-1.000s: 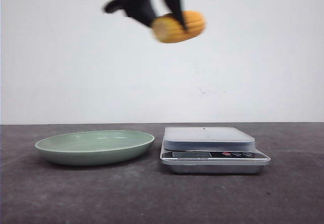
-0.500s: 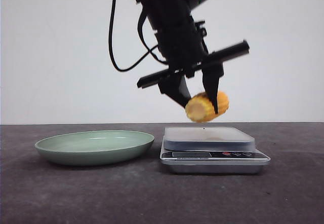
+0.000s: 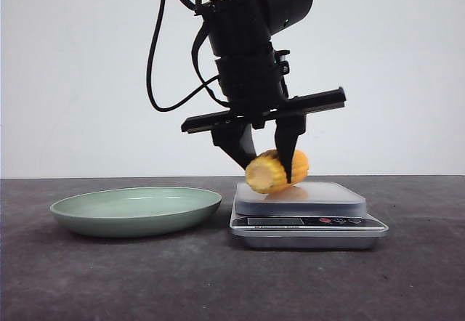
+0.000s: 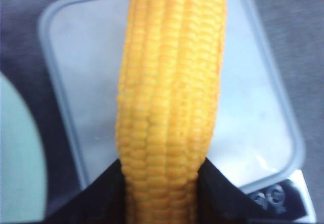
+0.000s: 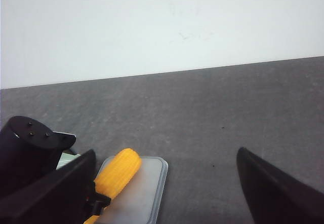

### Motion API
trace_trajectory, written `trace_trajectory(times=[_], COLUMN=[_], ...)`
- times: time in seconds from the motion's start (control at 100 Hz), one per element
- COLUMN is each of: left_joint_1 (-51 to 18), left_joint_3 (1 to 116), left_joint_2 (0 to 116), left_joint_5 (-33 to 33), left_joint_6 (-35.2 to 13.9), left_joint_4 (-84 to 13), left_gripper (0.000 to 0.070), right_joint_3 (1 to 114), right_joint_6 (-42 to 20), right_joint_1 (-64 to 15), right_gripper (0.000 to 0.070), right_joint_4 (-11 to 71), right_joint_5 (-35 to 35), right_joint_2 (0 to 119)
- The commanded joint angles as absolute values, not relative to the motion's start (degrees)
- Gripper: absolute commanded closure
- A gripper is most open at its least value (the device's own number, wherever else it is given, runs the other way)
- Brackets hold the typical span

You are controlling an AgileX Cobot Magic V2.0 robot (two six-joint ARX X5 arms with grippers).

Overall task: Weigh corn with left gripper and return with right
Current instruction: 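Lower the corn onto the scale and open the left gripper, then raise the left gripper away from the scale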

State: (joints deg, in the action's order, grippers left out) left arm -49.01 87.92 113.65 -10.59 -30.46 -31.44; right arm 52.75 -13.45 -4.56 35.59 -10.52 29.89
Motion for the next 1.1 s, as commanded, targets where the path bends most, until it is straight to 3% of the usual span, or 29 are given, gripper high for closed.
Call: trace_trajectory(times=[0.0,0.07,0.21,0.46,0.62,0.71,0.87,1.09], left_joint_1=[-49.67,-49.67,-49.71,-49.8,-49.87,-49.89,-49.89,-48.97], left_joint_3=[88.88,88.88,88.88,88.88,88.88,89.3,89.71,89.76], left_joint_2=[115.37,115.37,115.37,115.37,115.35,114.85,110.5,96.14], left_joint_5=[-10.92,-10.9,-10.85,-10.85,-10.94,-11.9,-15.29,-21.65], left_joint_6=[-29.23,-29.21,-29.23,-29.02,-28.69,-27.38,-24.25,-15.25], left_joint_4=[-30.72,-30.63,-30.61,-30.35,-29.78,-30.26,-30.81,-31.4], left_gripper=[0.0671,0.0627,0.0375,0.0331,0.0133,0.0098,0.0098,0.0099], right_joint_3=[53.69,53.69,53.69,53.69,53.69,53.69,53.69,53.69], right_joint_6=[-12.86,-12.86,-12.88,-12.91,-12.88,-12.86,-12.86,-12.86], right_joint_1=[-4.75,-4.75,-4.75,-4.75,-4.75,-4.75,-4.75,-4.75], right_gripper=[0.0137,0.0137,0.0137,0.0137,0.0137,0.0137,0.0137,0.0137], right_joint_4=[35.24,35.22,35.24,35.7,36.25,36.25,36.25,36.18], right_joint_5=[-10.48,-10.5,-10.48,-10.5,-10.5,-10.48,-10.48,-10.48], right_joint_2=[30.24,30.24,30.24,30.24,30.24,30.24,30.24,30.24])
